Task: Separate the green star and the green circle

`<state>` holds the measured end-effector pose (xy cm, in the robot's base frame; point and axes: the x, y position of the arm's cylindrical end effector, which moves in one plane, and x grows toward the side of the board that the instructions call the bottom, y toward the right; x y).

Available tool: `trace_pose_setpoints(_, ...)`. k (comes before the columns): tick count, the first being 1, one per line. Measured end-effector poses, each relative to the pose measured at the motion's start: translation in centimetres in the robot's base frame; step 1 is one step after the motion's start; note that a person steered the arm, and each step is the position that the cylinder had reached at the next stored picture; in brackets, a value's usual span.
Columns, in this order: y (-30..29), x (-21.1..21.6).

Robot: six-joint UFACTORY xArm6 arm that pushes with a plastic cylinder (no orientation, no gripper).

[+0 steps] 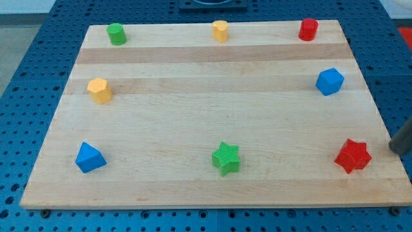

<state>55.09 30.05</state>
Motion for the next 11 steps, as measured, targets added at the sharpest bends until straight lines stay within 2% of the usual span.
trace_pose_setpoints(1, -0.6, 2.9)
trace_pose_setpoints(2, -2.1, 3.4)
trace_pose_setpoints(6, -12.8, 0.8)
trace_pose_setpoints(8, -16.1, -2.6)
trace_pose_setpoints(9, -17.5, -1.5)
trace_pose_setpoints(10, -20.5, 2.2)
trace_pose_setpoints(11, -25.5, 4.4)
